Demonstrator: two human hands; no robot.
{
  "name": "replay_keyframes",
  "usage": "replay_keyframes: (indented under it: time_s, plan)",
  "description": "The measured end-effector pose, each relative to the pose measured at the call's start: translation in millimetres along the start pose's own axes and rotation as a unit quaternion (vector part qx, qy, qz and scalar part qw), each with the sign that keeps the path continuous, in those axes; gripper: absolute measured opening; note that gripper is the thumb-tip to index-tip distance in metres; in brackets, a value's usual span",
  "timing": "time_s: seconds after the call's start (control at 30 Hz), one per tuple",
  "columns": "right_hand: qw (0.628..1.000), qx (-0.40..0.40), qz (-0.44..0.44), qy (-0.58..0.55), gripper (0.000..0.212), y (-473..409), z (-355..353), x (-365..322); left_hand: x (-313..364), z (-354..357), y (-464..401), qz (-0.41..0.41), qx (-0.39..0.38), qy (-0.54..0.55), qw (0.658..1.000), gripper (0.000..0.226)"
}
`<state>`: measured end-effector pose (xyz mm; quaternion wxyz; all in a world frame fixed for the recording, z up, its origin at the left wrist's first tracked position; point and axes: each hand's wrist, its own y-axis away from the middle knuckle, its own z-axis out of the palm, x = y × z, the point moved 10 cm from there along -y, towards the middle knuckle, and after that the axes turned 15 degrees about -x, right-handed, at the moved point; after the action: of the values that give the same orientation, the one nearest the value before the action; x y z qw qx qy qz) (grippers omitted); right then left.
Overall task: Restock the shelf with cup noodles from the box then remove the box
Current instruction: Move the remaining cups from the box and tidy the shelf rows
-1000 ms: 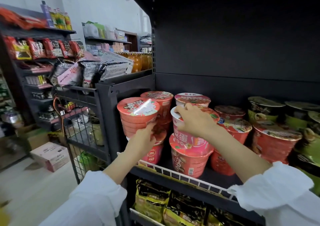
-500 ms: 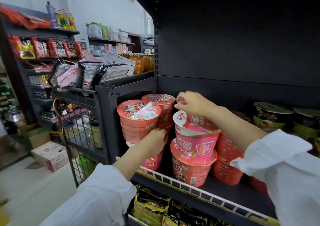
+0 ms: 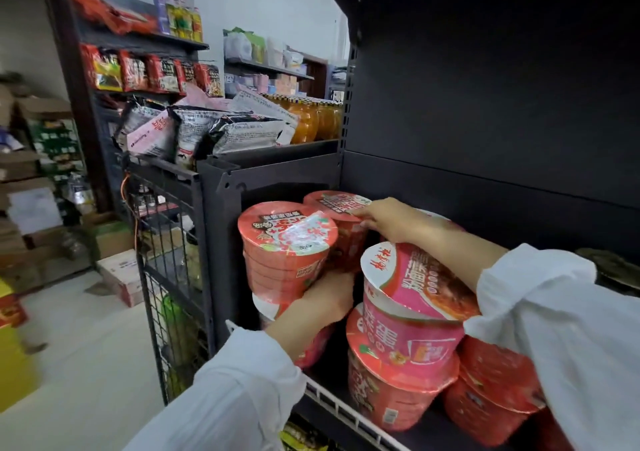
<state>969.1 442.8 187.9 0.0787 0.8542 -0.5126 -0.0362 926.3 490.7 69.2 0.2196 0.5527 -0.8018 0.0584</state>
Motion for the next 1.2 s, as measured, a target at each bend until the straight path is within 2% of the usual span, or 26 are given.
replay_keyframes:
  time_s: [0.13,0.23,0.37,0.43,0.53,0.63,0.7,0.8,0.93,1.03,1.07,1.13,1.2]
  plan:
    - [0.999,0.029,-0.007,0.018,0.034,1.2,-9.7,2.3,17.9,-6.9,3.8,0.056,0.011,0.086,0.995,0.031]
    - [1.0,0.026,-0.001,0.014,0.032,3.0,-9.8,-2.1,25.1,-7.8,-1.3,0.087,0.002,0.104,0.991,0.03]
    - [0.998,0.022,0.038,0.043,0.043,-0.2,-9.4,-10.7,19.1,-12.1,4.0,0.095,0.009,0.055,0.994,0.037]
    - [0.996,0.022,0.048,0.068,0.039,-0.5,-11.1,-15.7,14.9,-9.6,10.4,0.097,0.023,0.004,0.995,0.041]
    - [0.995,0.004,0.055,0.079,0.028,4.2,-11.2,-15.3,4.5,5.4,12.9,0.031,-0.005,-0.09,0.995,0.044]
    - [0.996,0.007,0.051,0.077,0.023,11.7,-13.1,-12.1,4.3,5.1,11.9,0.009,0.015,-0.123,0.992,0.043]
    - [0.996,0.011,0.05,0.072,0.022,12.4,-12.2,-11.1,2.4,2.4,10.9,0.011,0.022,-0.111,0.994,0.041]
    - [0.996,0.014,0.04,0.079,0.024,8.7,-11.4,-16.9,0.2,7.4,-0.8,0.034,-0.009,-0.079,0.996,0.035]
    - [0.996,-0.004,0.052,0.072,0.034,4.7,-8.4,-20.1,12.7,7.5,-9.6,0.063,-0.034,-0.022,0.997,0.031]
    - [0.997,0.003,0.058,0.05,0.025,0.1,-5.4,-18.0,27.6,3.9,-7.5,0.086,-0.046,0.009,0.995,0.032]
    - [0.997,0.004,0.062,0.055,0.019,-1.3,-4.6,-16.8,27.6,4.7,-7.3,0.085,-0.054,0.013,0.995,0.032]
    - [0.996,0.002,0.067,0.064,0.025,-1.3,-4.6,-14.4,21.4,7.3,-6.1,0.066,-0.067,0.011,0.996,0.032]
    - [0.994,0.0,0.074,0.075,0.018,3.2,-6.6,-9.8,10.0,5.0,-1.9,0.036,-0.058,-0.009,0.998,0.031]
